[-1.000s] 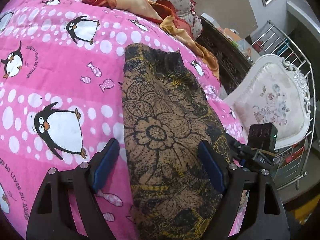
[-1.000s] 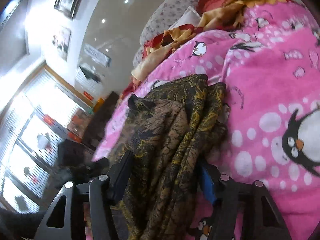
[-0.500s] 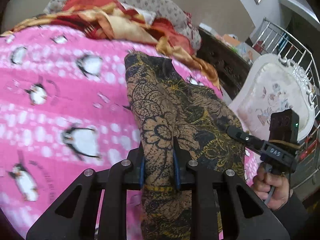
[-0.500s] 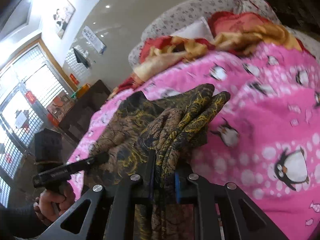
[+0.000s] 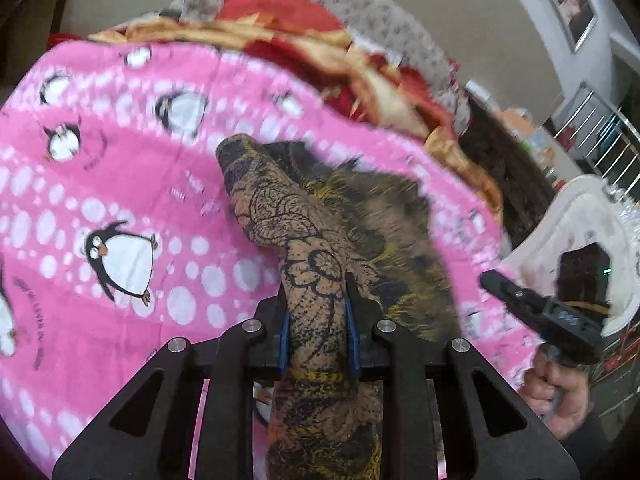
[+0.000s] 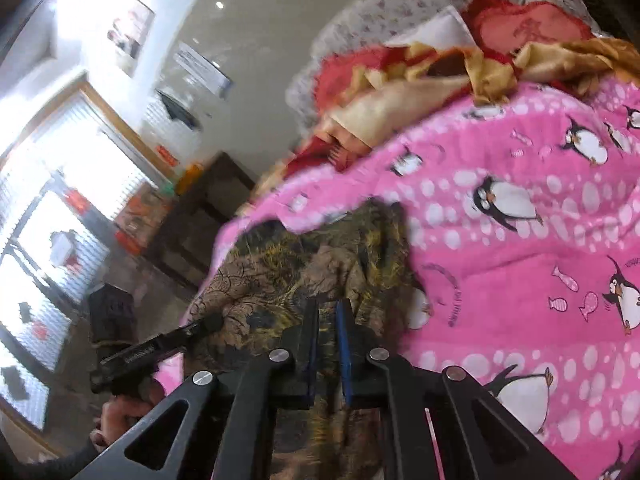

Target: Fold small clothes

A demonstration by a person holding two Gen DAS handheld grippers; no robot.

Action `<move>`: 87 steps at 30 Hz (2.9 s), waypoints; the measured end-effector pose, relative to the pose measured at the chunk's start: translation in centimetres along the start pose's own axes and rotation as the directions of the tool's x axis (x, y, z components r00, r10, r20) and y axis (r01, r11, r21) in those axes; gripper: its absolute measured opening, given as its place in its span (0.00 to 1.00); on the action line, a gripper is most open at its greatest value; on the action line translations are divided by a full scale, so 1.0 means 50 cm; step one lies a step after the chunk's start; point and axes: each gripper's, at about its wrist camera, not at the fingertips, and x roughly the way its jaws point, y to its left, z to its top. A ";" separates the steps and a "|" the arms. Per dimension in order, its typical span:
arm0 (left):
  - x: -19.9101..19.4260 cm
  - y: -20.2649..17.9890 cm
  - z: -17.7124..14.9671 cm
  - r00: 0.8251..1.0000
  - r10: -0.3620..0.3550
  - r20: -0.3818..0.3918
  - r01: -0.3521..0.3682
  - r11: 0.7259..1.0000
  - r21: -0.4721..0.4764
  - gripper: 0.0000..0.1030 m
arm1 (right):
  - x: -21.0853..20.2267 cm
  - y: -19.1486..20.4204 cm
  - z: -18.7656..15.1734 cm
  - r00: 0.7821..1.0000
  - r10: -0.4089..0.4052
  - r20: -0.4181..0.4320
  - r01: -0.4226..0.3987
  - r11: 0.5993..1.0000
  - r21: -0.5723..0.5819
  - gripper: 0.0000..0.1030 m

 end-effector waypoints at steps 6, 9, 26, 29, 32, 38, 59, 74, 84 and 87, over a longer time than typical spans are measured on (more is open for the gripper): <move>0.007 0.054 -0.025 1.000 -0.015 -0.013 0.014 0.998 -0.069 0.41 | -0.015 0.059 -0.024 0.995 -0.095 0.031 0.099 0.981 -0.167 0.08; 0.006 0.087 -0.024 1.000 -0.009 -0.010 0.007 0.993 -0.119 0.55 | -0.011 0.090 -0.024 0.989 -0.145 0.020 0.146 0.966 -0.211 0.08; 0.027 -0.026 -0.005 0.994 0.083 0.074 -0.083 0.997 0.002 0.56 | 0.174 0.109 -0.062 0.923 -0.361 -0.136 0.318 0.912 -0.258 0.09; 0.073 -0.029 -0.016 0.987 0.148 0.069 -0.151 0.988 0.039 0.58 | 0.168 0.084 -0.071 0.921 -0.376 -0.103 0.347 0.910 -0.226 0.05; 0.086 -0.047 -0.015 0.975 0.211 0.069 -0.216 0.973 0.082 0.60 | 0.169 0.079 -0.079 0.924 -0.375 -0.073 0.354 0.911 -0.210 0.05; 0.095 -0.060 -0.017 0.962 0.262 0.075 -0.269 0.957 0.112 0.60 | 0.168 0.116 -0.100 0.903 -0.429 0.007 0.409 0.856 -0.316 0.07; -0.059 -0.095 -0.089 0.976 0.197 0.091 -0.209 0.965 0.156 0.61 | 0.078 0.200 -0.211 0.887 -0.455 -0.084 0.394 0.838 -0.377 0.13; -0.097 -0.140 -0.062 0.969 0.192 0.153 -0.224 0.946 0.233 0.65 | 0.034 0.203 -0.103 0.925 -0.380 0.025 0.368 0.875 -0.315 0.15; 0.145 -0.062 0.122 0.953 0.302 -0.008 -0.301 0.950 0.083 0.65 | 0.221 0.111 0.061 0.864 -0.503 -0.012 0.494 0.853 -0.167 0.15; 0.184 -0.056 0.108 0.946 0.325 -0.010 -0.322 0.939 0.122 0.76 | 0.245 0.077 0.035 0.860 -0.511 0.005 0.502 0.843 -0.193 0.17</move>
